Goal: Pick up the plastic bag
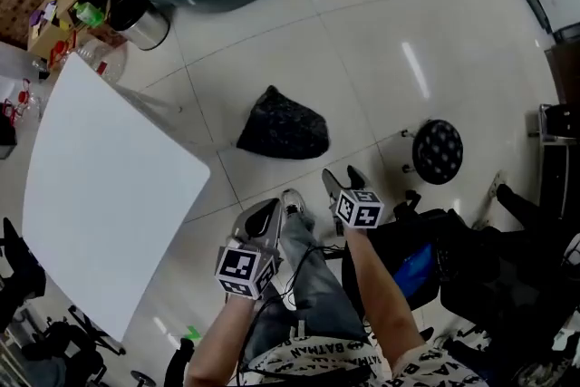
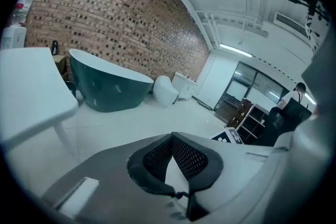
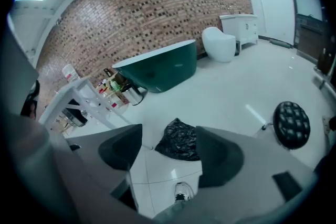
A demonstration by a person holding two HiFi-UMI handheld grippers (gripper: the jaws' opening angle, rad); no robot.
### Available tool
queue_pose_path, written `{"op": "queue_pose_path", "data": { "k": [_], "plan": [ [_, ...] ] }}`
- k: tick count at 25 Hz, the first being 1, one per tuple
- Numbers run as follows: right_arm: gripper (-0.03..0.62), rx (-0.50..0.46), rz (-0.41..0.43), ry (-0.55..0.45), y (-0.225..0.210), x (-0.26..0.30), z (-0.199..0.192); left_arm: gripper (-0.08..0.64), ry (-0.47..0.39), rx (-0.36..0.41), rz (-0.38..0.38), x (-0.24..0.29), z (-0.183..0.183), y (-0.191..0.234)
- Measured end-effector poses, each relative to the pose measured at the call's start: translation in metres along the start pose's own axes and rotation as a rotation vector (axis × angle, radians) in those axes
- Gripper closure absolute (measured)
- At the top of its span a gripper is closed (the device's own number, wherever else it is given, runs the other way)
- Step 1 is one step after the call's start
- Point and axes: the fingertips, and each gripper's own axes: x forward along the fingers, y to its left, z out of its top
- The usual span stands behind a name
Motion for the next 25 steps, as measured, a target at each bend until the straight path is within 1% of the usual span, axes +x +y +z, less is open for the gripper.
{"op": "queue_pose_path", "data": {
  "k": [2,5,8,11,14,18,20,21,23,25],
  "plan": [
    [0.256,0.021,-0.023,0.013,-0.031,0.046,-0.009,0.56,0.009,-0.011,-0.001,0.04,-0.022,0.016],
    [0.256,0.036,-0.035,0.044,-0.064,0.118,-0.027,0.56,0.025,-0.034,0.005,0.1,-0.059,0.051],
    [0.256,0.023,-0.047,0.094,-0.09,0.181,-0.058,0.56,0.059,-0.05,0.017,0.151,-0.102,0.089],
    [0.256,0.002,-0.062,0.143,-0.113,0.233,-0.097,0.56,0.101,-0.061,0.028,0.187,-0.146,0.125],
    [0.256,0.023,-0.089,0.186,-0.143,0.279,-0.136,0.56,0.121,-0.058,0.036,0.214,-0.179,0.152],
    [0.256,0.071,-0.124,0.223,-0.179,0.332,-0.177,0.56,0.114,-0.075,0.053,0.236,-0.213,0.18],
    [0.252,0.106,-0.14,0.211,-0.195,0.352,-0.189,0.56,0.105,-0.079,0.053,0.244,-0.226,0.189],
    [0.225,0.133,-0.148,0.203,-0.204,0.361,-0.194,0.56,0.099,-0.083,0.053,0.248,-0.232,0.193],
    [0.225,0.189,-0.168,0.197,-0.221,0.376,-0.204,0.56,0.085,-0.096,0.058,0.255,-0.243,0.203],
    [0.224,0.214,-0.183,0.204,-0.234,0.391,-0.214,0.56,0.07,-0.103,0.063,0.264,-0.252,0.212]
  ]
}}
